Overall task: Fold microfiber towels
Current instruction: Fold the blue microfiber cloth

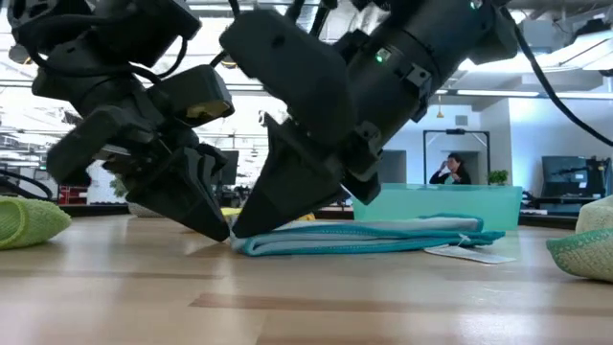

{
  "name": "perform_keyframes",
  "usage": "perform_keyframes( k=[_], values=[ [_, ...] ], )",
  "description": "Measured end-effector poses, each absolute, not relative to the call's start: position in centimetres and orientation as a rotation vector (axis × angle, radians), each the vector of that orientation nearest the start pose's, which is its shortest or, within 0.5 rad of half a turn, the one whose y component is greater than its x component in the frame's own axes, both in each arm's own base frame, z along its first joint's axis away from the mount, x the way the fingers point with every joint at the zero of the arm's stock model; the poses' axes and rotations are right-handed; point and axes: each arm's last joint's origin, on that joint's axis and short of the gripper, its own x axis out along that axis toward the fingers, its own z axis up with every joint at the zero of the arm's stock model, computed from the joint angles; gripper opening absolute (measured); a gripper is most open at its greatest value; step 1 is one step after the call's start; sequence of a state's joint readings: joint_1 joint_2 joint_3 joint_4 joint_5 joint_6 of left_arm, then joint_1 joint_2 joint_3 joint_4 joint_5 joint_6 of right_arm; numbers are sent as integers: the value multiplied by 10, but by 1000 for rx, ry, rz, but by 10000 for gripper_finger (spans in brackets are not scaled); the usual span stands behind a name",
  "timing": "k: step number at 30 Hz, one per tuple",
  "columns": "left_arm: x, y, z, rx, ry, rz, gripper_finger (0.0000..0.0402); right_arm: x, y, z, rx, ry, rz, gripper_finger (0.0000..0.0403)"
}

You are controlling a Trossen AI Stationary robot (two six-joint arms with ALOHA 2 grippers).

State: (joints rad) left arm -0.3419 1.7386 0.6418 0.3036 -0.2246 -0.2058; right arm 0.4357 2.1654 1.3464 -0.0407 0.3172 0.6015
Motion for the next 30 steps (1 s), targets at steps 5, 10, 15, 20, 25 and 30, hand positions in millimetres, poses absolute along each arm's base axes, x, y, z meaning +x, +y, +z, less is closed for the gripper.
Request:
perform_keyframes(
  k=[5,10,15,20,25,30],
  values=[
    [281,-92,107,28,767,-29,0,401,177,134,190,744,-144,0],
    [277,-92,126,21,738,-36,0,379,176,177,118,756,-209,1],
    [276,-101,144,-4,639,-86,0,340,173,191,114,955,-339,3],
    [283,-110,137,-28,568,-114,0,301,176,175,144,1082,-481,2],
    [292,-117,121,-89,524,-176,0,278,177,153,187,1098,-546,2],
    [303,-122,108,-96,556,-182,0,272,172,139,214,1094,-575,2]
  ],
)
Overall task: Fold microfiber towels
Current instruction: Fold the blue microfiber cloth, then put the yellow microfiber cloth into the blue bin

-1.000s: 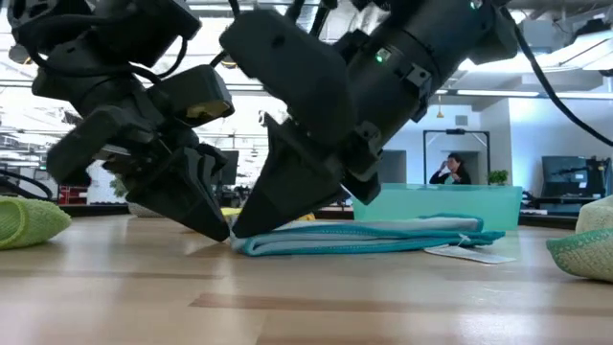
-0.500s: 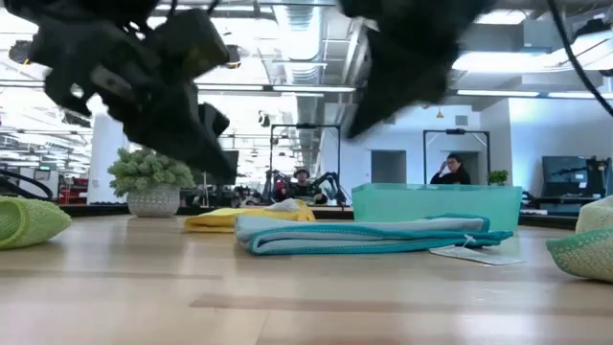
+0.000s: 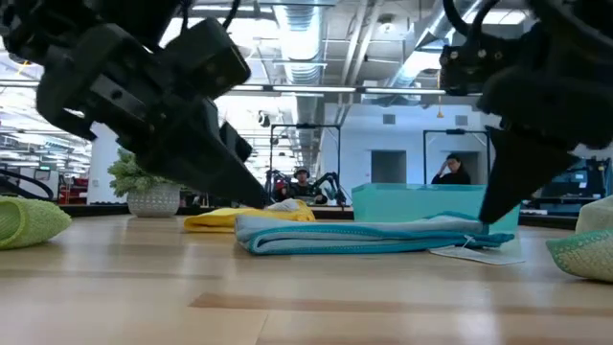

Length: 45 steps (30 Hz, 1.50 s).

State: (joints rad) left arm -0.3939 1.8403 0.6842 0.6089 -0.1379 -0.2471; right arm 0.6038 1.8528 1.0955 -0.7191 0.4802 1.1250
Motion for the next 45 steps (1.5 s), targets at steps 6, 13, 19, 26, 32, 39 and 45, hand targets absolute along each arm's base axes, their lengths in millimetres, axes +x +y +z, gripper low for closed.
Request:
perform_keyframes(
  k=[6,13,19,26,32,39,45],
  values=[
    [306,-124,116,-82,606,-215,0,272,172,139,224,1129,-546,2],
    [281,-101,171,87,647,-97,0,281,165,188,180,1043,-478,9],
    [261,-52,197,187,730,244,1,294,144,204,135,944,-477,21],
    [257,31,198,51,835,260,61,305,130,203,125,943,-473,37],
    [251,95,178,-156,887,330,158,305,132,203,88,943,-452,40],
    [245,136,143,-514,918,402,241,307,127,203,0,965,-422,43],
    [248,134,128,-594,961,384,266,309,113,204,-97,1006,-403,47]
  ],
)
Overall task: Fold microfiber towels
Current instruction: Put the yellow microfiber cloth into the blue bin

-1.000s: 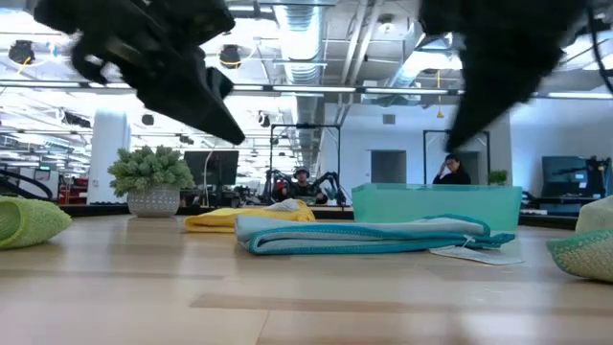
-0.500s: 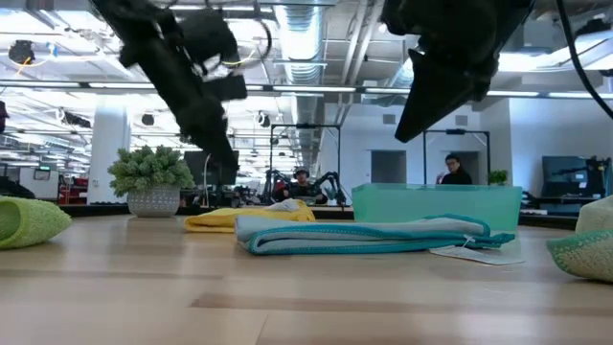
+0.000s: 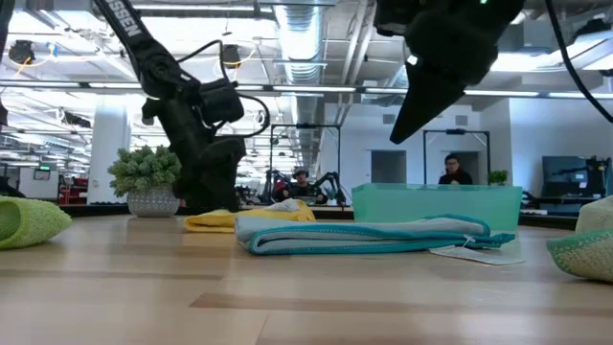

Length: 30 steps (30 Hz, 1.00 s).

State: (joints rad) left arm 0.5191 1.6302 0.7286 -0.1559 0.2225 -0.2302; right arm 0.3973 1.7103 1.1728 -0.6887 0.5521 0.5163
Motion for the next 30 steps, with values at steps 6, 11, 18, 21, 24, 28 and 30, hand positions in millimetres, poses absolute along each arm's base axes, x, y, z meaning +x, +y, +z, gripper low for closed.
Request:
perform_keyframes(
  k=[6,11,18,21,24,28,30],
  values=[
    [252,125,128,-559,986,366,253,310,97,202,-120,1062,-444,47],
    [255,109,126,-518,1045,305,171,308,94,200,-112,1054,-482,47],
    [267,67,128,-441,1087,265,14,328,65,184,225,730,-344,22],
    [269,41,132,-392,1095,223,12,343,52,179,346,610,-258,15],
    [272,23,140,-321,1054,230,5,357,37,171,376,611,-237,12],
    [271,13,142,-265,1038,287,5,380,18,154,427,666,-195,4],
    [270,13,142,-249,1046,311,5,393,15,142,444,704,-162,4]
  ],
)
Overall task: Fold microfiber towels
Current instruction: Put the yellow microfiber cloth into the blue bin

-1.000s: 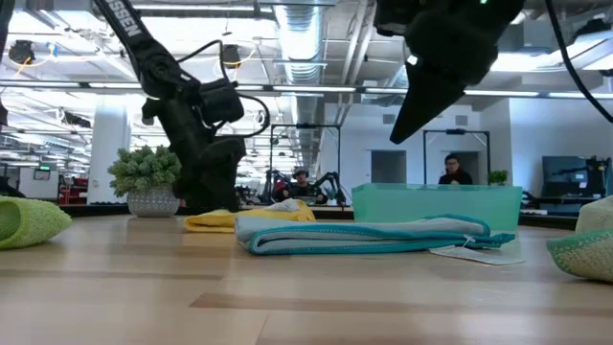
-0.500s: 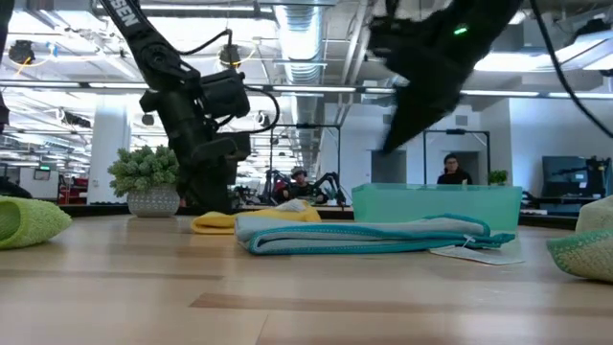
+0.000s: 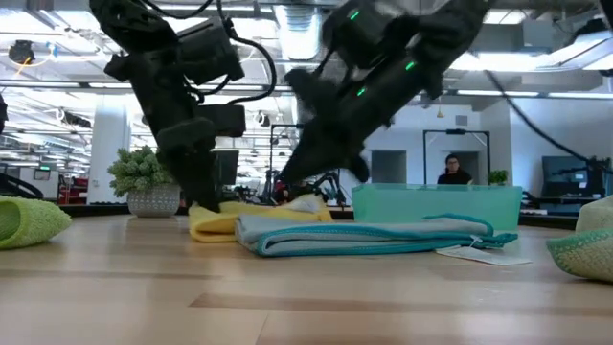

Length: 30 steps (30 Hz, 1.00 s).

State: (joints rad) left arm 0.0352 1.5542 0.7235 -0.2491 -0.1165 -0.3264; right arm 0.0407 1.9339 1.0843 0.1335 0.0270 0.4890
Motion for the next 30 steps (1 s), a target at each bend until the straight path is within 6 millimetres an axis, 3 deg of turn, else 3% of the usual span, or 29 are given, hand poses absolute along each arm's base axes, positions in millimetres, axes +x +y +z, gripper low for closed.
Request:
perform_keyframes(
  k=[7,12,20,23,30],
  values=[
    [265,24,139,-220,1082,413,3,399,34,118,410,853,-114,4],
    [265,31,139,-225,1084,431,2,398,43,118,373,850,-145,5],
    [264,38,140,-212,1087,436,3,397,40,117,349,855,-183,7],
    [264,38,140,-181,1090,417,22,397,35,119,317,848,-187,7],
    [263,39,151,-150,1060,448,102,395,24,152,221,765,-154,8]
  ],
)
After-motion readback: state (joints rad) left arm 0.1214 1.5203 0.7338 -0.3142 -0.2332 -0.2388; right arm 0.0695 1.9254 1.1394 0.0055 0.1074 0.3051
